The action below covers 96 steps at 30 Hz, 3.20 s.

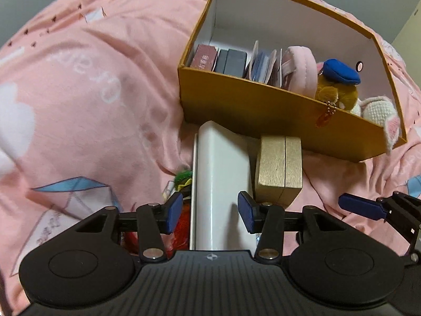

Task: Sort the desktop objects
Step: 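Reach the left tool to the white flat box while the right tool reaches the gold box, then grasp the gold box with the right tool while the left tool grasps the white flat box, then lift the white flat box with the left tool while the right tool lifts the gold box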

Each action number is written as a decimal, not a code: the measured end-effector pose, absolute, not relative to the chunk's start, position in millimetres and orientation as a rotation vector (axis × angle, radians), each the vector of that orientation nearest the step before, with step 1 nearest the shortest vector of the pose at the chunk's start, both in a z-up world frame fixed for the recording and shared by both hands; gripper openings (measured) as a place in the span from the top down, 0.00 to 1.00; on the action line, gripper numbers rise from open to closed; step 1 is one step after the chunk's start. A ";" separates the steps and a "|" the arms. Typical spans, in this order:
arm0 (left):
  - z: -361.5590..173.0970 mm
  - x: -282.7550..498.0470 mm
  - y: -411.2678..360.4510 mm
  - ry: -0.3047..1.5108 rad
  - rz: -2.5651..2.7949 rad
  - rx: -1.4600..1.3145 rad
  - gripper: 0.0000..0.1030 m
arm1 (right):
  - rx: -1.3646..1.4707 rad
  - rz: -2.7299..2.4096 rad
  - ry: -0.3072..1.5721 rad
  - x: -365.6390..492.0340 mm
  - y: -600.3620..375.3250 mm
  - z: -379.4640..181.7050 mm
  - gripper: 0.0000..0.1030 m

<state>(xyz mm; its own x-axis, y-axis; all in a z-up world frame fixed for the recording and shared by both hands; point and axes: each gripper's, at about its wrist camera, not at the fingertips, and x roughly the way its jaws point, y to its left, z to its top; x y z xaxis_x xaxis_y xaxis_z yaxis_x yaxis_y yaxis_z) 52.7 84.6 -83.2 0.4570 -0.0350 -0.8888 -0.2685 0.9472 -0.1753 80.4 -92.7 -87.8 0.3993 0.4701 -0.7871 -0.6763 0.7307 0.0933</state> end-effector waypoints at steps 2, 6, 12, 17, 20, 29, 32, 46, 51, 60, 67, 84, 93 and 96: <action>-87.1 56.3 88.0 1.103 0.140 -0.336 0.48 | -0.313 0.752 0.867 81.1 -85.4 -86.3 0.31; -91.8 59.3 95.9 1.110 0.129 -0.395 0.48 | -0.403 0.797 0.808 86.4 -67.3 -88.5 0.30; -97.0 60.1 102.2 1.117 0.137 -0.434 0.48 | -0.494 0.816 0.778 97.9 -44.8 -100.5 0.26; -91.0 52.5 113.9 1.067 0.178 -0.483 0.48 | -0.466 0.816 0.787 109.2 -34.3 -105.7 0.27; -90.6 49.0 120.0 1.057 0.202 -0.502 0.48 | -0.455 0.813 0.789 113.4 -27.3 -108.8 0.26; -95.5 48.2 115.4 1.078 0.167 -0.519 0.48 | -0.390 0.781 0.818 122.4 -35.6 -109.1 0.33; -97.0 47.5 112.2 1.088 0.152 -0.517 0.48 | -0.356 0.749 0.835 122.6 -50.8 -103.4 0.40; -96.8 43.6 101.4 1.074 0.087 -0.486 0.60 | -0.120 0.687 1.005 135.3 -91.7 -107.8 0.41; -96.1 55.1 104.3 1.068 0.020 -0.487 0.61 | -0.067 0.662 1.037 141.9 -98.1 -107.1 0.41; -97.3 56.6 111.2 1.094 0.021 -0.488 0.51 | 0.068 0.659 1.122 160.6 -102.3 -118.0 0.40; -104.5 60.8 107.8 1.121 0.020 -0.494 0.47 | 0.147 0.675 1.183 167.4 -104.1 -129.3 0.52; -121.1 77.3 73.9 1.154 -0.030 -0.462 0.42 | -0.206 0.567 1.007 135.3 -110.9 -98.5 0.53; -123.9 88.5 45.1 1.143 -0.004 -0.407 0.48 | -0.177 0.566 1.049 143.8 -118.1 -109.5 0.51; -120.2 88.7 39.0 1.105 -0.002 -0.411 0.57 | -0.160 0.569 1.052 144.1 -115.3 -111.0 0.51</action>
